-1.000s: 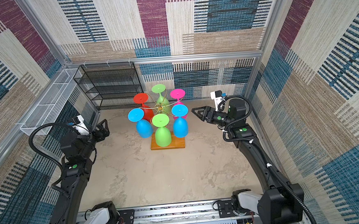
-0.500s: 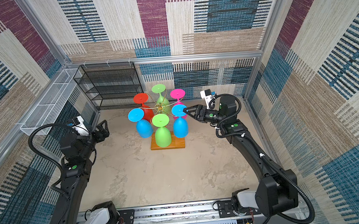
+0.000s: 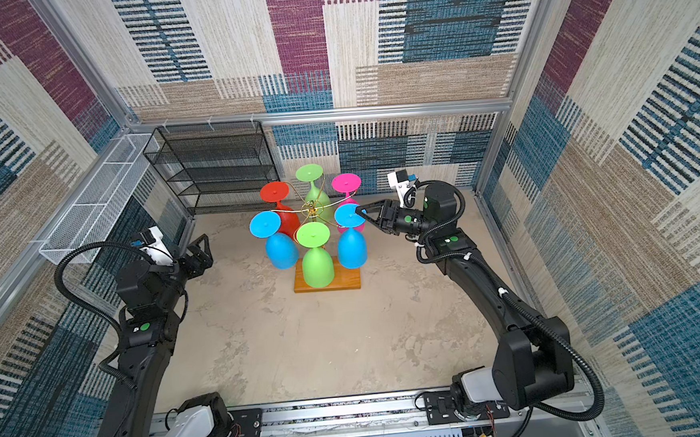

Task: Take the wine glass off the wine glass rack
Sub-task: 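Close the right gripper on the cyan glass's foot on the rack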

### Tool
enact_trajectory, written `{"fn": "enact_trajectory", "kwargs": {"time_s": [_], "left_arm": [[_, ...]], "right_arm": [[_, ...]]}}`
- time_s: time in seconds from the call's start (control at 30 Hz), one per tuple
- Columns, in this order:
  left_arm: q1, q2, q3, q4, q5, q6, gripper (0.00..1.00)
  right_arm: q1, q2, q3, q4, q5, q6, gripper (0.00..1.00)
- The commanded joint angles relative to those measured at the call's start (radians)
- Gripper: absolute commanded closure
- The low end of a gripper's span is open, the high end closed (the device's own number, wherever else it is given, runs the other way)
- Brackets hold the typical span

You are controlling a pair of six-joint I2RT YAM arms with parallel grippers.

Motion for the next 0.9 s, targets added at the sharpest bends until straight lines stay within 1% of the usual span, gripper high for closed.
{"fn": "enact_trajectory", "kwargs": {"time_s": [0.0,0.17,0.4,0.53,0.87], "left_arm": [[0.001,-0.007,-0.001,0.000,-0.003,-0.012,0.09],[0.002,-0.009,-0.004,0.003,0.003,-0.013,0.09],[0.002,-0.015,-0.007,0.005,0.008,-0.013,0.09],[0.002,-0.017,-0.009,0.005,0.011,-0.012,0.09],[0.002,-0.025,-0.010,0.003,0.013,-0.010,0.09]], "right_arm": [[0.004,0.002,0.010,0.047,-0.020,0.031,0.72],[0.005,-0.009,0.004,0.042,-0.020,0.047,0.78],[0.006,-0.025,0.000,0.042,-0.025,0.076,0.89],[0.005,-0.031,0.005,0.053,-0.036,0.102,1.00],[0.006,-0.037,0.028,0.083,-0.050,0.162,1.00]]}}
